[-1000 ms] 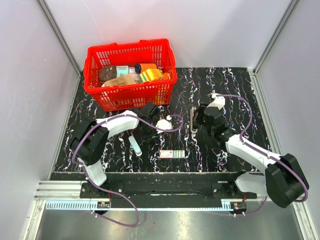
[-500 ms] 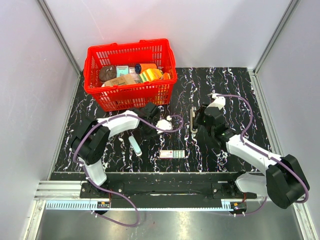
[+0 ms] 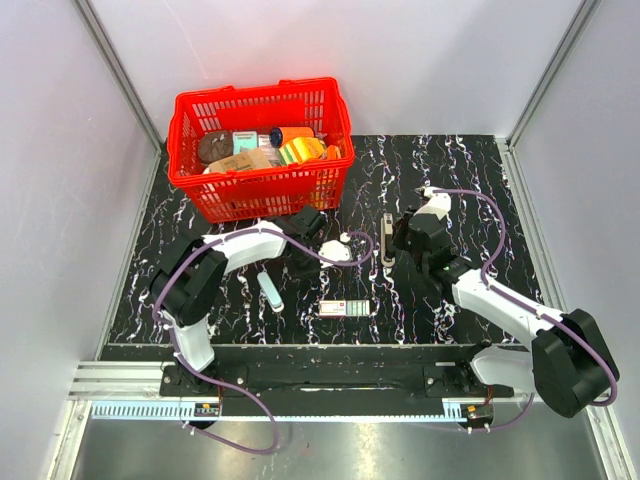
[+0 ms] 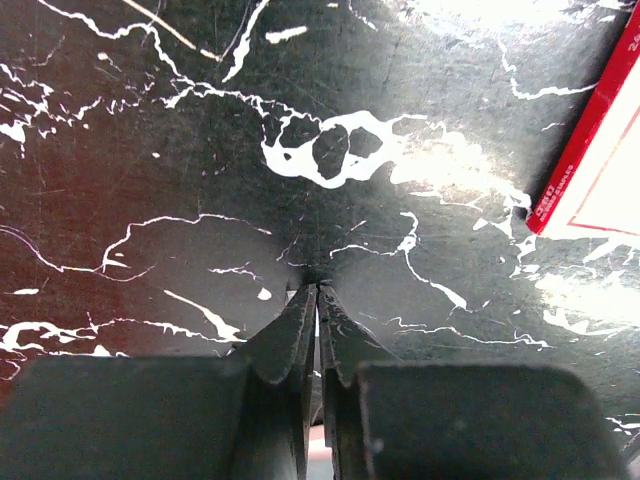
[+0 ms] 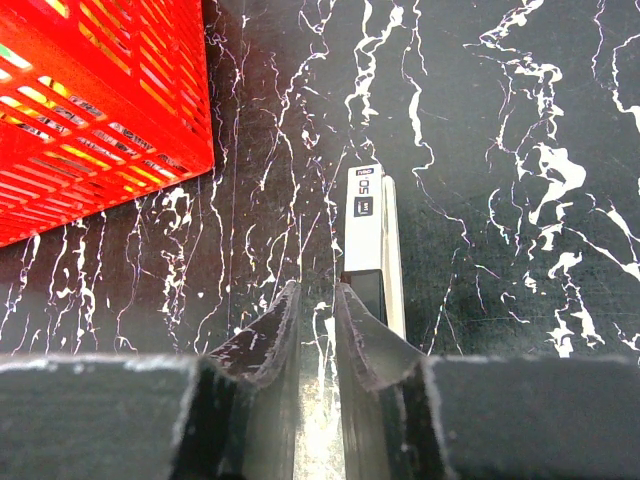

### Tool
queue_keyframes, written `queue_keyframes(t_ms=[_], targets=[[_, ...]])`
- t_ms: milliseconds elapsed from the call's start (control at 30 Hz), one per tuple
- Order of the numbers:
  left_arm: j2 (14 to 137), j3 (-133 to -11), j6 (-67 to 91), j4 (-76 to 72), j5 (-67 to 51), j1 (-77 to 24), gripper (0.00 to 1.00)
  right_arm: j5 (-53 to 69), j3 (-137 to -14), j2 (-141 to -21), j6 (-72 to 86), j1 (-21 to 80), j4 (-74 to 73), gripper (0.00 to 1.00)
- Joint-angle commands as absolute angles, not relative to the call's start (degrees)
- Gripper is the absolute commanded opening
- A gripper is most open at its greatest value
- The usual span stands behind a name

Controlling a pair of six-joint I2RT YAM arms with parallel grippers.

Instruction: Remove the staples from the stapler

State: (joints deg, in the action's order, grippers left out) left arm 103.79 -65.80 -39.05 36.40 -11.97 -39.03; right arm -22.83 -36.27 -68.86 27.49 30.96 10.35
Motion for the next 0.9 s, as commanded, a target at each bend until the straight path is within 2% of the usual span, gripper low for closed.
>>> queue_keyframes(t_ms=[0,233,467,733,867], targets=[[104.94,-67.50,-38.06,35.25,-14.85,-40.08,0.06,-23.55,-37.44,-67.33,27.60,30.76,10.90,0.24],[106.43,-71.89,-34.72,35.77,-17.92,-41.31,0.00,-24.08,-37.44,-66.97,27.33,30.76,10.64,0.20],[107.93,-76.20,-30.42,35.68,-22.06,-42.01,0.00,-24.61,-37.26,-66.97,27.42,30.67,10.37,0.19],[112.93,-81.81,-20.32,34.10,-11.61,-42.28,0.00,-24.79,-37.35,-67.32,27.77,30.76,10.46,0.17],[113.12,-84.64,-15.56,35.24,-14.92,-42.01,0.00,-24.79,-37.53,-66.89,27.77,30.76,10.28,0.17]])
